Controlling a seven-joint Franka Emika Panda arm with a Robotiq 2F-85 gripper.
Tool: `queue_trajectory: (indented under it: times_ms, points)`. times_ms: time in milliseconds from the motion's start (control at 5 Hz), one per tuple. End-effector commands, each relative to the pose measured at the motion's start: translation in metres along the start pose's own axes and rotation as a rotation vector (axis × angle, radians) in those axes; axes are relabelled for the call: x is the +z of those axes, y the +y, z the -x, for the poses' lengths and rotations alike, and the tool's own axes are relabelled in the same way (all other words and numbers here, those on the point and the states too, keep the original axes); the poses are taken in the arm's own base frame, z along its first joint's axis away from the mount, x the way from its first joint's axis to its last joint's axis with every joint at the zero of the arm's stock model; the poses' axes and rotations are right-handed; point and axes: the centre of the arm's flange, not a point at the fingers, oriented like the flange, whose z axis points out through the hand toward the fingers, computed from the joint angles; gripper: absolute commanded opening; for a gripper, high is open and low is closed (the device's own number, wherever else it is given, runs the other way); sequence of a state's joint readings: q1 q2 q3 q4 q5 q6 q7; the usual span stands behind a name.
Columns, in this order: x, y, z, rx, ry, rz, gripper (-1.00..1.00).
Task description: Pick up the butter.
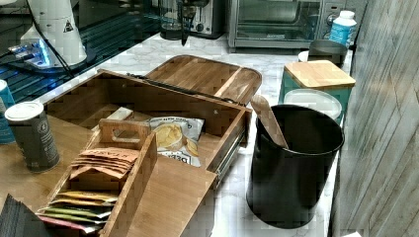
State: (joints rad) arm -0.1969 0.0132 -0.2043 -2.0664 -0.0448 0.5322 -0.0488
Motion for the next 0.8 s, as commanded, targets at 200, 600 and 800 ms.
queue_trajectory:
  times_ms: [200, 600, 800]
  points:
    - [0.021, 0.047, -0.02, 0.327, 0.017, -0.05, 1.0]
    - [0.079, 0.082, -0.036, 0.481, -0.041, -0.017, 1.0]
    - [0.103, 0.101, -0.034, 0.493, -0.021, -0.037, 1.0]
